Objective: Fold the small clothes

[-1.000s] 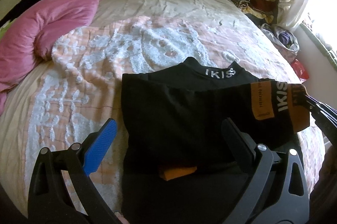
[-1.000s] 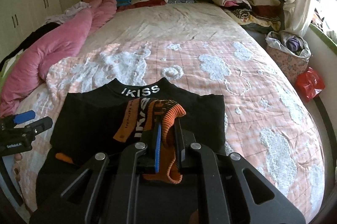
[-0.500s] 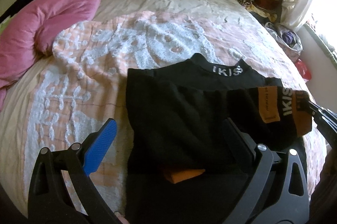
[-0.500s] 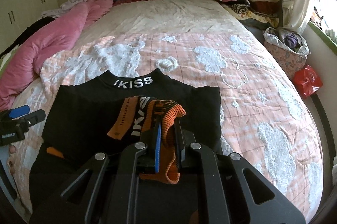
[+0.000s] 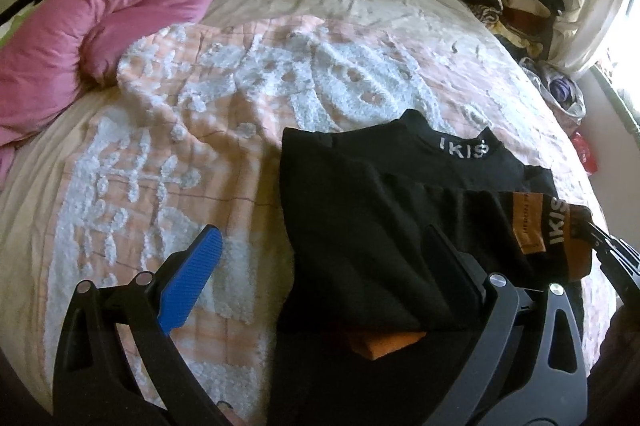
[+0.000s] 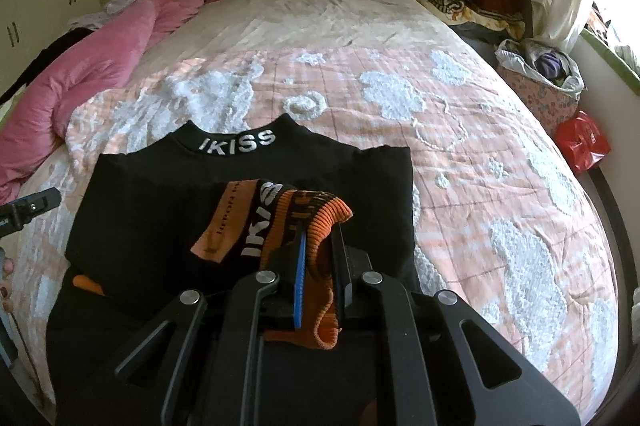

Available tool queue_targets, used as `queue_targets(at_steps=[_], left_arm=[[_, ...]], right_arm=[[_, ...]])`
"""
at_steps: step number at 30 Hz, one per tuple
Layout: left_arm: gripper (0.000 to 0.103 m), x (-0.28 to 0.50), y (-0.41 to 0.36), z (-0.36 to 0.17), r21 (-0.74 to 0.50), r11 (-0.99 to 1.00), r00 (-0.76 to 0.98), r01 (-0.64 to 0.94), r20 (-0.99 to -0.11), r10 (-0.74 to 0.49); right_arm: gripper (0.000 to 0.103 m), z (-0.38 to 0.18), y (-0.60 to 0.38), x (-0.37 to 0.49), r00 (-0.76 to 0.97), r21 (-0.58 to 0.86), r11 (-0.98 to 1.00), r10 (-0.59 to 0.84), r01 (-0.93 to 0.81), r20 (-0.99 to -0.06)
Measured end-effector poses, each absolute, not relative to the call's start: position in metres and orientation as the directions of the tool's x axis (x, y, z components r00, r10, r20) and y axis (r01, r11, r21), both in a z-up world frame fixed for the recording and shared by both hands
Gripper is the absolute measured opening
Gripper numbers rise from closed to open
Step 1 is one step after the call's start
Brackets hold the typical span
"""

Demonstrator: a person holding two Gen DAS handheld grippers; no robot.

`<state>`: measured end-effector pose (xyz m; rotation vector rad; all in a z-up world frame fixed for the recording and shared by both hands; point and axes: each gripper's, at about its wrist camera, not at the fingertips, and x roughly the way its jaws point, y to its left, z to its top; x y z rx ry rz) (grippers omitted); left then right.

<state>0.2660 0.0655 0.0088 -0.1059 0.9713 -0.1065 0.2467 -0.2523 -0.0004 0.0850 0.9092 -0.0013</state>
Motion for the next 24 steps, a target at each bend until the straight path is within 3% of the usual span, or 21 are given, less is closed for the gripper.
queue_targets(at_steps=[3, 6, 11, 19, 24], left_arm=[[0.093, 0.266, 0.052, 0.005, -0.138, 0.987, 0.548, 0.081, -0.821, -0.159], [0.085, 0.266, 0.036, -0.002, -0.138, 0.984, 0.536, 0.117, -0.825, -0.179], [0.063, 0.265, 0.017, -0.018, -0.137, 0.975, 0.492, 0.173, -0.846, -0.206], [0.061, 0.256, 0.014, -0.043, -0.041, 0.981, 0.477, 0.190, -0.869, -0.129], [0.063, 0.257, 0.017, -0.046, -0.049, 0.981, 0.474, 0.188, -0.870, -0.134]], right_arm=[[0.017, -0.004, -0.258, 0.245, 0.610, 0.088, 0.995, 0.038, 0.052, -0.792], [0.026, -0.005, -0.266, 0.239, 0.613, 0.104, 0.992, 0.038, 0.072, -0.789], [0.028, -0.008, -0.270, 0.230, 0.609, 0.128, 0.990, 0.063, 0.064, -0.791], [0.035, -0.029, -0.233, 0.230, 0.549, 0.260, 0.964, 0.243, -0.049, -0.800], [0.042, -0.054, -0.223, 0.236, 0.476, 0.180, 0.983, 0.146, 0.027, -0.867]])
